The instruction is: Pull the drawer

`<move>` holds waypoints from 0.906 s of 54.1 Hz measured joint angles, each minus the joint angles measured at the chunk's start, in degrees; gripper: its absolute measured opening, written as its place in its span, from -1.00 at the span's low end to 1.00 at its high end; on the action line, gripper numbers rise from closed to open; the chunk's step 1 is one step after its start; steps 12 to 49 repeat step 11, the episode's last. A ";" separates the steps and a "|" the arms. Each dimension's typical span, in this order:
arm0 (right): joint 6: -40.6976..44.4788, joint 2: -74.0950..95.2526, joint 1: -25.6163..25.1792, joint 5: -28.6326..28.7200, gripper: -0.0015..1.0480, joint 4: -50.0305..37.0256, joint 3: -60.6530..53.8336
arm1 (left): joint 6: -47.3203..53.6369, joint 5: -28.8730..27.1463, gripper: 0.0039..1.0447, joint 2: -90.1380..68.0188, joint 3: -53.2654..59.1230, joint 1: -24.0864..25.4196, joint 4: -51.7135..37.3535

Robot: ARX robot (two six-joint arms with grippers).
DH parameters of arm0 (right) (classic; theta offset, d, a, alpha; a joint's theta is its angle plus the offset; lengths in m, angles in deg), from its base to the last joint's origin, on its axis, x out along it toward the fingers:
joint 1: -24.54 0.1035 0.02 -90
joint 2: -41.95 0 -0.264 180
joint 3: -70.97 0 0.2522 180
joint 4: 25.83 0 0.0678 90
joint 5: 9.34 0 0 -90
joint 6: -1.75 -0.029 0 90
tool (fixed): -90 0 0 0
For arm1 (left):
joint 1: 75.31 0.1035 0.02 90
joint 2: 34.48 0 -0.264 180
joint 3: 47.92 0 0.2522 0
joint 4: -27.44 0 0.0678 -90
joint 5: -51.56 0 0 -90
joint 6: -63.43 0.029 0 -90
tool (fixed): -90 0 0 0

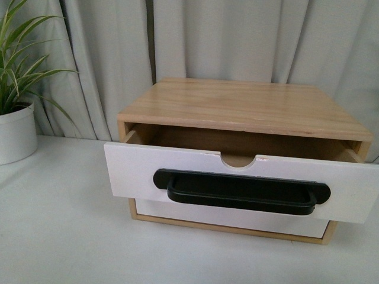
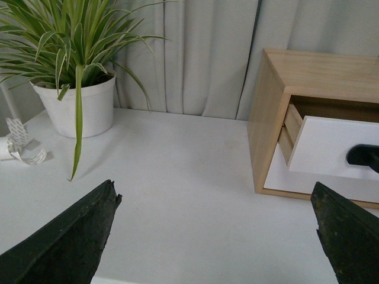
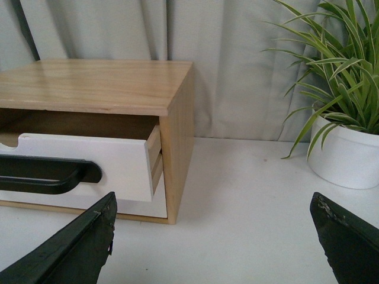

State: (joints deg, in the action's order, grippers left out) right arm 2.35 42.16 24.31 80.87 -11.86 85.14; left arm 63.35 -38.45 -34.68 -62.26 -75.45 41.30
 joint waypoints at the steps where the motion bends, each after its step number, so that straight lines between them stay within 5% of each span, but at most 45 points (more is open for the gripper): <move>1: 0.00 0.00 0.00 -0.02 0.83 0.00 0.00 | 0.00 0.00 0.89 0.00 0.00 0.00 0.00; 49: 0.00 0.00 0.00 -0.02 0.83 0.00 0.00 | 0.00 0.00 0.89 0.00 0.00 0.00 0.00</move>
